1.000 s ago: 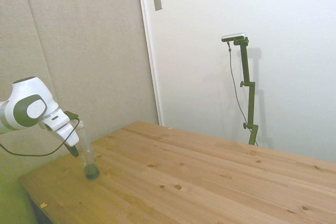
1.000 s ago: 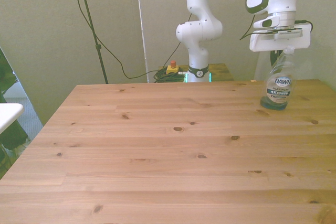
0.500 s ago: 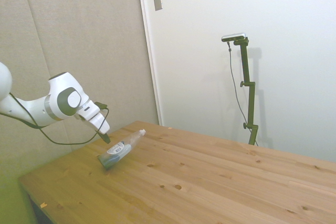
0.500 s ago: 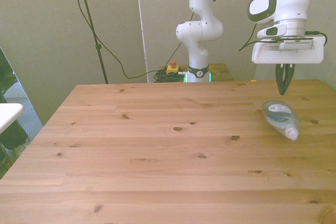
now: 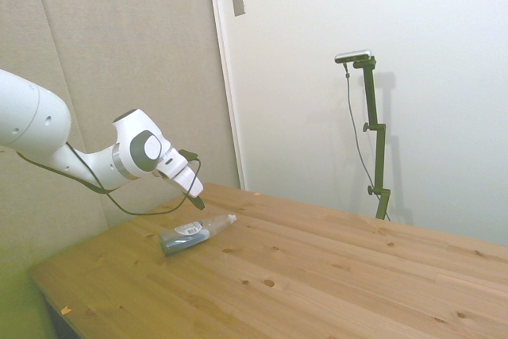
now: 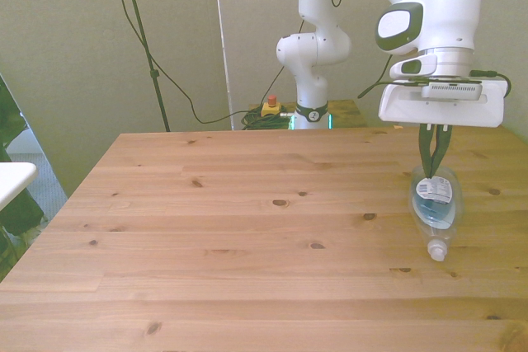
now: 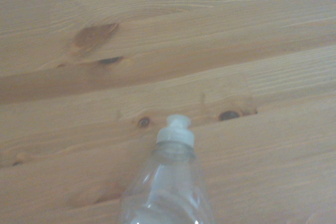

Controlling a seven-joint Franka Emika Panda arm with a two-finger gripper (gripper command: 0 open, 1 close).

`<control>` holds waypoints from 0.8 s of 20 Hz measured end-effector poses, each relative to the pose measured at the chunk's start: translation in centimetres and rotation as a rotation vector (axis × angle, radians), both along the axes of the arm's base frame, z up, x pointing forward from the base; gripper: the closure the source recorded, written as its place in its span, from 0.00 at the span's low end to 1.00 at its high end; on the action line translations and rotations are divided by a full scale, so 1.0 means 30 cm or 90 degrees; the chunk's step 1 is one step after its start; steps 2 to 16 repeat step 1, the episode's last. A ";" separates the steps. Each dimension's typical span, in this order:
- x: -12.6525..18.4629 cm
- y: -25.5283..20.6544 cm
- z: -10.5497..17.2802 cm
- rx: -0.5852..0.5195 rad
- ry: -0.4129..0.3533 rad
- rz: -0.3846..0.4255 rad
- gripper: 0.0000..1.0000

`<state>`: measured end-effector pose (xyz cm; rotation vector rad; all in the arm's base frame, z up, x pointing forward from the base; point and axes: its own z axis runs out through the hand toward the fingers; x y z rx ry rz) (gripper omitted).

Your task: Knock down the dish soap

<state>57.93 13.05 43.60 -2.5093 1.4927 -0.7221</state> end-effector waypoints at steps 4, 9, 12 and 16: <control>0.020 -0.014 -0.004 -0.001 -0.002 -0.005 1.00; 0.020 -0.014 -0.004 -0.001 -0.002 -0.005 1.00; 0.020 -0.014 -0.004 -0.001 -0.002 -0.005 1.00; 0.020 -0.014 -0.004 -0.001 -0.002 -0.005 1.00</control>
